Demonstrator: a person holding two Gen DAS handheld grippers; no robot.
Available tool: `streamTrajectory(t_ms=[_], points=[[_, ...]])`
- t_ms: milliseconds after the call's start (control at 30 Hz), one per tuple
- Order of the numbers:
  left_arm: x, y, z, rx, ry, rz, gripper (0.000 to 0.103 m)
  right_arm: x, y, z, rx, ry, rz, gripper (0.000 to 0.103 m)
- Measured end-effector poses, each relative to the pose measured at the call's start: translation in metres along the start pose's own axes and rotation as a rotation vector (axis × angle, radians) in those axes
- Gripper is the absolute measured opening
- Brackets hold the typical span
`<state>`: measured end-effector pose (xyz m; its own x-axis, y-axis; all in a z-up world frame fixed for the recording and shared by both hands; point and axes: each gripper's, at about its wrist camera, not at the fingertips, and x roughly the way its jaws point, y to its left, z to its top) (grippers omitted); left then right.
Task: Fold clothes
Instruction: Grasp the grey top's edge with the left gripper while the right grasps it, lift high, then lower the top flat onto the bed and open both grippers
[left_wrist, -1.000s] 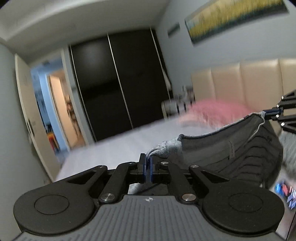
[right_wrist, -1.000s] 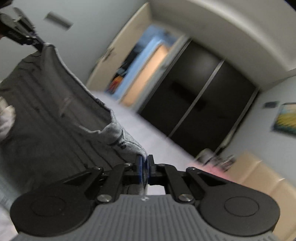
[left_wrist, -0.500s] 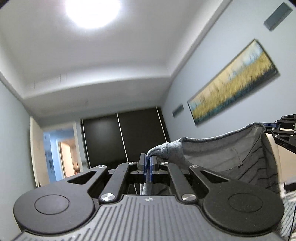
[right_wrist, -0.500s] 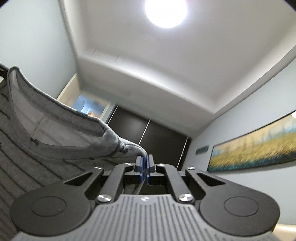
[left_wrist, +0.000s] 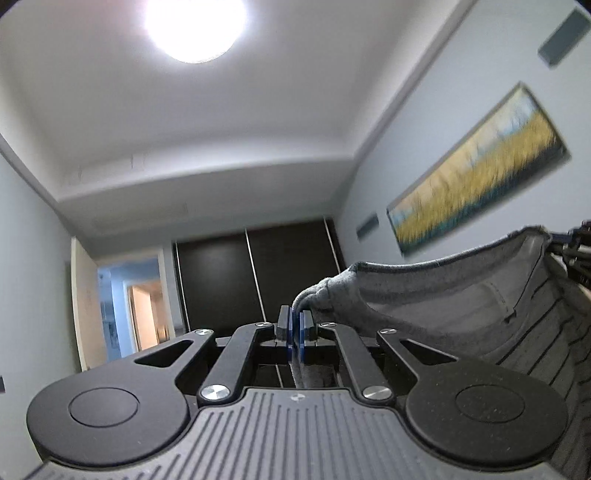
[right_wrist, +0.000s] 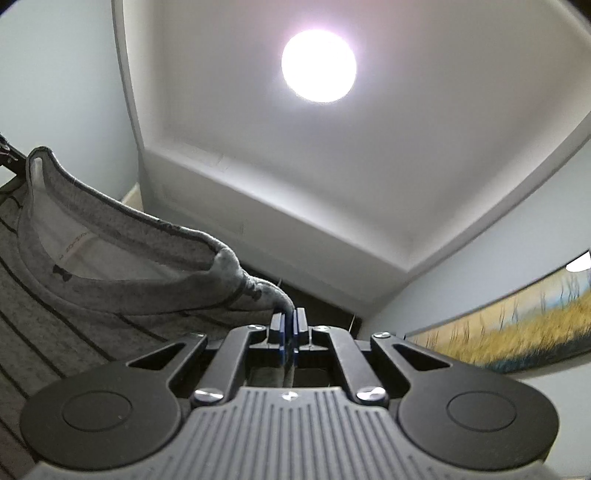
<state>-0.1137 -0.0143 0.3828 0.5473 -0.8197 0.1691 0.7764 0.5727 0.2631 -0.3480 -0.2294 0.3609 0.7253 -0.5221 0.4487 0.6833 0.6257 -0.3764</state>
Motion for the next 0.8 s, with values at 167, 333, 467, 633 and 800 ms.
streamTrajectory(t_ms=[167, 333, 467, 633, 800], points=[[0.073, -0.008, -0.063, 0.024, 0.195, -0.005, 0.002, 0.048, 0.032, -0.065, -0.005, 0.190, 0.066, 0.004], [0.149, -0.022, -0.147, 0.060, 0.395, 0.003, 0.002, 0.098, 0.078, -0.155, -0.029, 0.404, 0.143, 0.004], [0.204, -0.028, -0.211, 0.054, 0.527, 0.015, 0.002, 0.137, 0.114, -0.230, -0.046, 0.553, 0.190, 0.004], [0.261, -0.031, -0.279, 0.059, 0.641, 0.025, 0.002, 0.197, 0.149, -0.312, -0.046, 0.700, 0.222, 0.004], [0.303, -0.031, -0.340, 0.026, 0.749, 0.013, 0.002, 0.242, 0.185, -0.383, -0.043, 0.813, 0.273, 0.004]])
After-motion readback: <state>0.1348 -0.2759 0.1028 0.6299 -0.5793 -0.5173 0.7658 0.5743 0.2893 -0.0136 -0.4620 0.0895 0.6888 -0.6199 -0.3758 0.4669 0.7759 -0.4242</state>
